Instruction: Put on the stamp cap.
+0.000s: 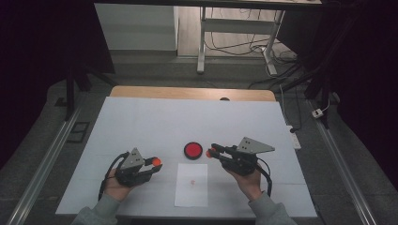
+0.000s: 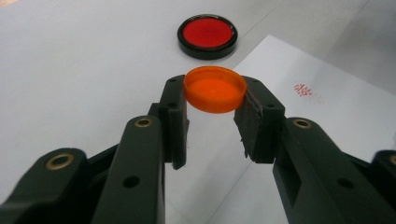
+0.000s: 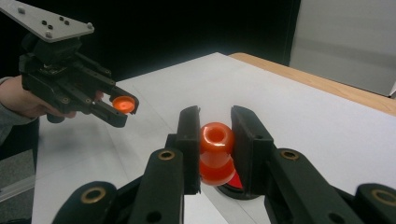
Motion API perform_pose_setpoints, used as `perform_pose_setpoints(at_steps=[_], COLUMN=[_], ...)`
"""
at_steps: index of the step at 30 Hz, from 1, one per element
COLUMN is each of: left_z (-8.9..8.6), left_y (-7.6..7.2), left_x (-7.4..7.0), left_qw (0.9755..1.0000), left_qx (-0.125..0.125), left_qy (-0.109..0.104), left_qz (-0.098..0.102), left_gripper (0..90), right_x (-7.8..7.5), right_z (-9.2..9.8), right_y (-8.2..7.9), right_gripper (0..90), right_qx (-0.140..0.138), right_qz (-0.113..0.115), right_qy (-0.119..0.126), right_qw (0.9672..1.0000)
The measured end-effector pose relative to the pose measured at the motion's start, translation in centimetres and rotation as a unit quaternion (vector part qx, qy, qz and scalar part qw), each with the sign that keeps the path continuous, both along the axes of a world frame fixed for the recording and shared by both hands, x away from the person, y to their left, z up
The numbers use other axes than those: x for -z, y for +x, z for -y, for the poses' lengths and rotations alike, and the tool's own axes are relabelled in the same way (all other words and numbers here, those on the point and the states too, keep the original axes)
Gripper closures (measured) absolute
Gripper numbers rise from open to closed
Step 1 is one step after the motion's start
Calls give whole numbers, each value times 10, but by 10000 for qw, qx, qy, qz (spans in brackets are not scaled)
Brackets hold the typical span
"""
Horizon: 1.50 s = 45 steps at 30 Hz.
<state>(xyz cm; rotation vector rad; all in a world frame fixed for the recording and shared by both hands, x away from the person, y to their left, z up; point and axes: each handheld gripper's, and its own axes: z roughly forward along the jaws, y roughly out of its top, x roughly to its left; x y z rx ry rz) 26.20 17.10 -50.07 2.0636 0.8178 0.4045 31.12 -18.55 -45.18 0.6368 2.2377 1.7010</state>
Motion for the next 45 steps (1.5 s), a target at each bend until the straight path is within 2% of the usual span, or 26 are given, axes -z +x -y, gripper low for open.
perform_pose_setpoints(at_steps=[9,19,30,45], left_z=[18,28,44,77], left_y=[4,9,14,24], left_x=[-4,-8,-10,-10], left_qw=[9998,9996,9990,9976], left_qx=[204,285,452,697], left_qy=[16,-56,-18,16], left_qz=[43,69,58,42], left_gripper=[642,642,641,641], right_x=[-3,-2,-2,-1], right_z=[0,0,-1,-1], right_y=[-1,-1,-1,0], right_gripper=[725,725,724,724], right_qx=[9,-6,-10,-15], right_qz=[14,-9,-25,-24], right_qy=[52,50,56,47], right_qw=[10000,10000,10000,10000])
